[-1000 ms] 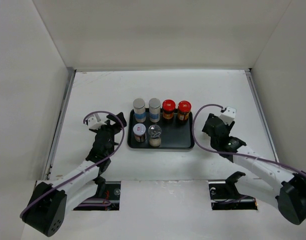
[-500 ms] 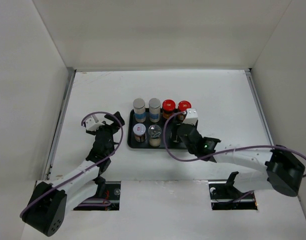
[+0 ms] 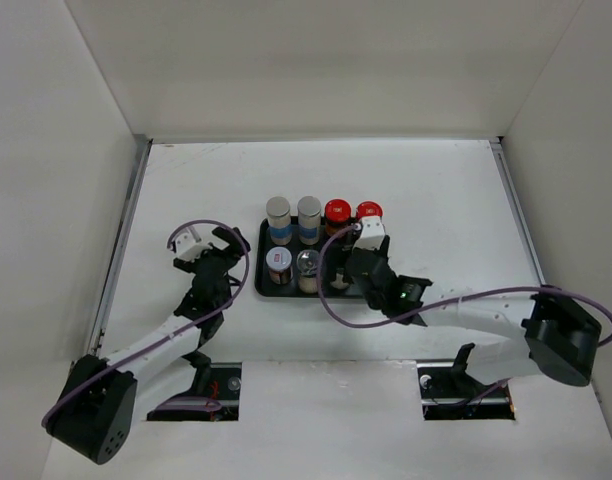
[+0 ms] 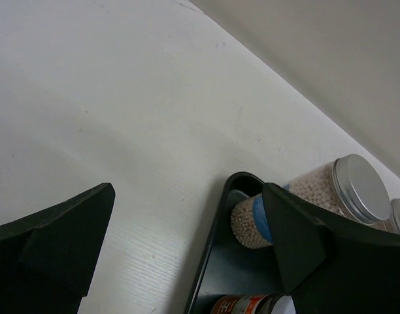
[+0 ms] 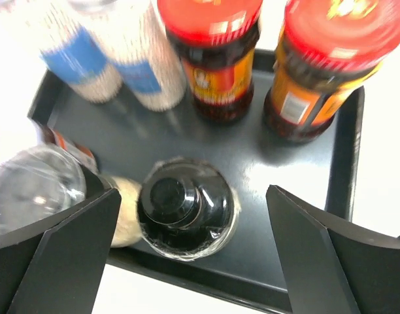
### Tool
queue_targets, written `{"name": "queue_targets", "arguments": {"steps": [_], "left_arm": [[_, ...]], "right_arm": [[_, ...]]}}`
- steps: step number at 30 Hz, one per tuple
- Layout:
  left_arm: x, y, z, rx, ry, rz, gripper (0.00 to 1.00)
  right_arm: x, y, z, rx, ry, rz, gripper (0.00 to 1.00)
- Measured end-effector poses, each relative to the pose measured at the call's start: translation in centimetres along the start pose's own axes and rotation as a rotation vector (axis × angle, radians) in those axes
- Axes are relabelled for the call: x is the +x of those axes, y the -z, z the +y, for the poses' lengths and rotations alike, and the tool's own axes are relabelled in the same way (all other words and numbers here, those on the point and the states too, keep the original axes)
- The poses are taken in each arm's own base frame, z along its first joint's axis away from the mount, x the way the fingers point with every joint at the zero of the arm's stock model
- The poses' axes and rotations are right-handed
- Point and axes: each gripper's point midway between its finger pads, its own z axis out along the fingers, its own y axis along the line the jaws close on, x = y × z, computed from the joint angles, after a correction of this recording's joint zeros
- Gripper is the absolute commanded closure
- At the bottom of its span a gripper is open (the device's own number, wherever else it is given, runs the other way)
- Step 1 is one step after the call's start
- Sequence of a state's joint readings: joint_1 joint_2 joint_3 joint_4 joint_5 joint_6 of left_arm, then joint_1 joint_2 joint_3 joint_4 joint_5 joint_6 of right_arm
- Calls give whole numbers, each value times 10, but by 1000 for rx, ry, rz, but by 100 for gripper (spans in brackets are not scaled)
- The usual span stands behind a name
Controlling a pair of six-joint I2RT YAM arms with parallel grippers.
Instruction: Organize the condiment bottles
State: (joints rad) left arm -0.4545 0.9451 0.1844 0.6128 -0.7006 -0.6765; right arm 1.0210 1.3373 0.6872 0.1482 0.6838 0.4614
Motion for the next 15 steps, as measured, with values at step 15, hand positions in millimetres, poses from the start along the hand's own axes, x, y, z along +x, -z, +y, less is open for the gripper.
{"name": "queue_targets", "arguments": {"steps": [15], "left_arm": [[-37, -5, -47, -50, -26, 85, 0]], "right_arm": [[-90, 39, -136, 259, -366, -396, 0]]}}
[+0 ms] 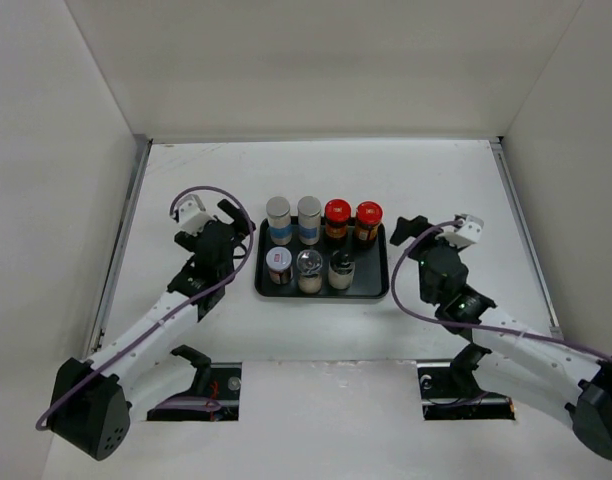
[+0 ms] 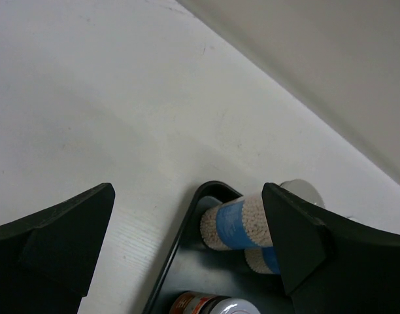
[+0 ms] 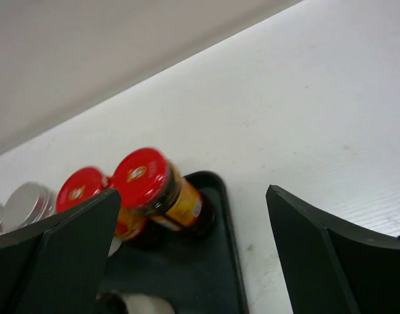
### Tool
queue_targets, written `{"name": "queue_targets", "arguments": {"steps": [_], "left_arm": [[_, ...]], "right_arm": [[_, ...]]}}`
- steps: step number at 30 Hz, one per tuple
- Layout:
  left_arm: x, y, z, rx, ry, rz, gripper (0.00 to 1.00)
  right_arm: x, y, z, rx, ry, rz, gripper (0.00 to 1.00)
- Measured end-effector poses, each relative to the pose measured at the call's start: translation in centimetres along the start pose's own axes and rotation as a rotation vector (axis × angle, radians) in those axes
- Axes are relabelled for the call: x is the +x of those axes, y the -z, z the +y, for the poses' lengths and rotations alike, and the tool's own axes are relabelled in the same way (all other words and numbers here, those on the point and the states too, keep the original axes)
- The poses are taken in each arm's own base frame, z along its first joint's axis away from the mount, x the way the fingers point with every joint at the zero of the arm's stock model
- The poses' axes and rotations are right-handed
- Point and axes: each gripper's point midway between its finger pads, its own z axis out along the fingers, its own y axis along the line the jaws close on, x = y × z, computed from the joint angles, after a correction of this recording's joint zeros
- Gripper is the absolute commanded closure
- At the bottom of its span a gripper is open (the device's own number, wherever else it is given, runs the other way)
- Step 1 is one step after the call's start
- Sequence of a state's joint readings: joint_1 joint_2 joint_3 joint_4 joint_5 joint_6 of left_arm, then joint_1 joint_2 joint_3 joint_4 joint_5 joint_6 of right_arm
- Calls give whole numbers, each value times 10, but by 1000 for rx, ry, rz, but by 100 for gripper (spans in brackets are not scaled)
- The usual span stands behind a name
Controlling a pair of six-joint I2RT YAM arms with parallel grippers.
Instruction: Organize the condiment bottles
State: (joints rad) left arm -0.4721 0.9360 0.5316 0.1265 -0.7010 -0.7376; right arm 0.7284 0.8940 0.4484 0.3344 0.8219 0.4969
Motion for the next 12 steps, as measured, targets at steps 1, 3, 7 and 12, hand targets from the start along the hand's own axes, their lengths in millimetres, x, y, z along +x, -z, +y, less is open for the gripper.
{"name": "queue_targets", "arguments": {"steps": [1, 3, 7, 12], "left_arm": [[4, -1, 0, -6, -15, 19, 0], [11, -2, -1, -17, -45, 59, 0], [11, -2, -8, -22, -70, 96, 0], [-2, 0, -21, -7, -60, 88, 0]], "right_arm": [[-3, -2, -9, 24, -26, -16, 0], [-8, -4, -24, 56, -75, -42, 0], [-14, -1, -50, 92, -175, -93, 0], [8, -3, -59, 100, -217, -55, 0]]}}
